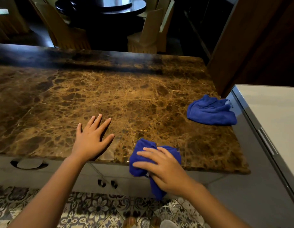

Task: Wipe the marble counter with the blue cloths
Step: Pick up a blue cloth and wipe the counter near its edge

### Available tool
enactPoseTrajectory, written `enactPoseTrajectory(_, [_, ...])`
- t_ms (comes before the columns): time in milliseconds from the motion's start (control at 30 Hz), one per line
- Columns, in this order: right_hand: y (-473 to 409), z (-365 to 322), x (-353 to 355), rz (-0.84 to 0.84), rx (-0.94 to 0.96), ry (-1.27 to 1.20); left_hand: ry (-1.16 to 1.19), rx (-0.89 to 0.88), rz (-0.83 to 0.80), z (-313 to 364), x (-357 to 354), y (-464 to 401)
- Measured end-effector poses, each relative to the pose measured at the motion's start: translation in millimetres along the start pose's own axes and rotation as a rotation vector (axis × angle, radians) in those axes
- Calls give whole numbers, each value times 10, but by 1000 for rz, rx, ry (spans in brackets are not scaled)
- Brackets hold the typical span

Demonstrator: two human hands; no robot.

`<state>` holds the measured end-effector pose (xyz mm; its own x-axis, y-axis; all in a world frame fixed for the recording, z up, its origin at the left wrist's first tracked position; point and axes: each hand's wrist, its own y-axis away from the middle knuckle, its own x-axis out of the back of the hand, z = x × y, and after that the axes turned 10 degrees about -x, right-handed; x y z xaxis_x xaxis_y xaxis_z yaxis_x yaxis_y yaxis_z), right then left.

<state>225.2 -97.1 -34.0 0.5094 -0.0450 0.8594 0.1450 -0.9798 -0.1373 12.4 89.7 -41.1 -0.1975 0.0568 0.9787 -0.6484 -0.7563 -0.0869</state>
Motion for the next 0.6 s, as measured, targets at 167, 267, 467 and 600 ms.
enactPoseTrajectory(167, [-535, 86, 86, 208, -455, 60, 10, 2, -8, -13, 3, -5])
enactPoseTrajectory(267, [-710, -138, -133, 144, -484, 274, 8, 5, -12, -11, -6, -9])
enactPoseTrajectory(467, [-458, -340, -195, -94, -281, 242, 6, 5, 16, -9, -21, -5])
enactPoseTrajectory(600, [-282, -214, 1, -180, -170, 249, -8, 1, -1, -18, -23, -7])
